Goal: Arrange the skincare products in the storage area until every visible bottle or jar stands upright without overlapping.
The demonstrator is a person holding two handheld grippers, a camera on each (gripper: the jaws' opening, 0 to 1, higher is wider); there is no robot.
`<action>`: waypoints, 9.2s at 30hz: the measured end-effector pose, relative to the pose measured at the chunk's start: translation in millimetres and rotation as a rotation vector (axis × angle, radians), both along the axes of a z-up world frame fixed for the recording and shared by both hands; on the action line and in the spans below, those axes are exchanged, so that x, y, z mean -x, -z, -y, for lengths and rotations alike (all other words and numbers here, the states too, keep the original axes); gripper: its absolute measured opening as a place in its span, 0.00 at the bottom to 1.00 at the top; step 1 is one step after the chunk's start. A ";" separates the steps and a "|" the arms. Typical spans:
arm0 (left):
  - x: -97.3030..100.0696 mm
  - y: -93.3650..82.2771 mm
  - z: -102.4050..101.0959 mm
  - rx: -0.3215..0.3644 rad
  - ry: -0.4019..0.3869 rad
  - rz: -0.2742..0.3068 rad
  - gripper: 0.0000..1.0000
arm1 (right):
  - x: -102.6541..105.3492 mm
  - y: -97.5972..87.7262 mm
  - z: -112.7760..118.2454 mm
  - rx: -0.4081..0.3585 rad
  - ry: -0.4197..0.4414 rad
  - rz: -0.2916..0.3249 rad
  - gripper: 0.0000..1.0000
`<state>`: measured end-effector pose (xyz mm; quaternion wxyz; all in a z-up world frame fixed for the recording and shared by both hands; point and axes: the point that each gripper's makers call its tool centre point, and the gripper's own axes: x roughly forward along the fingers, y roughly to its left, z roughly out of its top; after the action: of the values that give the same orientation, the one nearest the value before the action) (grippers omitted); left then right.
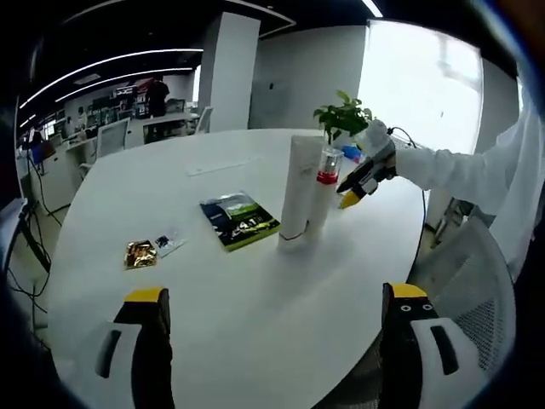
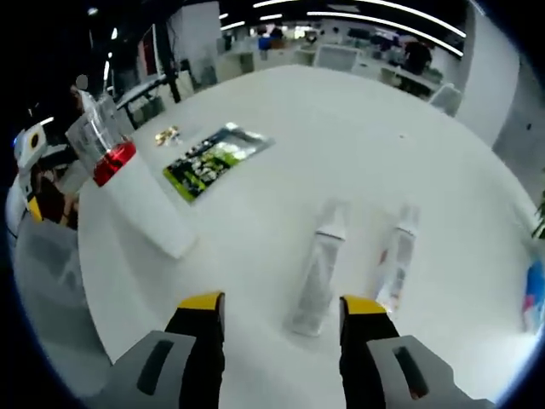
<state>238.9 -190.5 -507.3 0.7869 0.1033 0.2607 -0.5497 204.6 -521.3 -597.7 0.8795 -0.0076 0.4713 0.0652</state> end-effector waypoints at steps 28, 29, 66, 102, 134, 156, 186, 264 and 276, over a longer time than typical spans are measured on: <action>-1.6 2.7 -2.7 -0.002 -0.029 -0.032 0.94 | -6.9 16.4 18.3 0.079 0.040 -0.025 0.26; -1.2 2.3 -2.2 -0.001 -0.026 -0.032 0.94 | -7.5 17.5 19.6 0.078 0.046 -0.025 0.26; 9.9 -7.2 8.9 0.025 0.022 -0.012 0.92 | 20.8 16.2 -11.2 -0.066 0.175 0.028 0.13; 16.2 -13.2 23.2 0.041 0.070 -0.010 0.92 | 55.8 -62.6 -69.1 -0.332 0.246 0.263 0.13; 33.5 -44.0 50.3 0.213 0.099 -0.092 0.86 | 80.1 -139.0 -140.8 -0.405 0.176 0.461 0.13; 42.7 -82.9 90.0 0.426 0.113 -0.231 0.72 | 63.2 -145.9 -200.7 -0.406 -0.017 0.453 0.13; 50.8 -77.7 103.1 0.578 0.070 -0.488 0.27 | 49.8 -156.3 -239.9 -0.236 -0.178 0.507 0.13; 128.9 -73.1 98.3 0.337 0.761 -0.218 0.16 | 57.5 -184.8 -254.5 -0.573 -0.413 0.551 0.26; 146.9 -70.9 89.3 0.306 0.879 -0.201 0.16 | 69.1 -185.3 -279.6 -0.647 -0.538 0.496 0.19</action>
<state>92.0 -279.8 -436.4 0.4568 0.0329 0.1831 -0.8699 135.5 -241.8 -412.5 0.8745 0.1291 0.1847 0.4295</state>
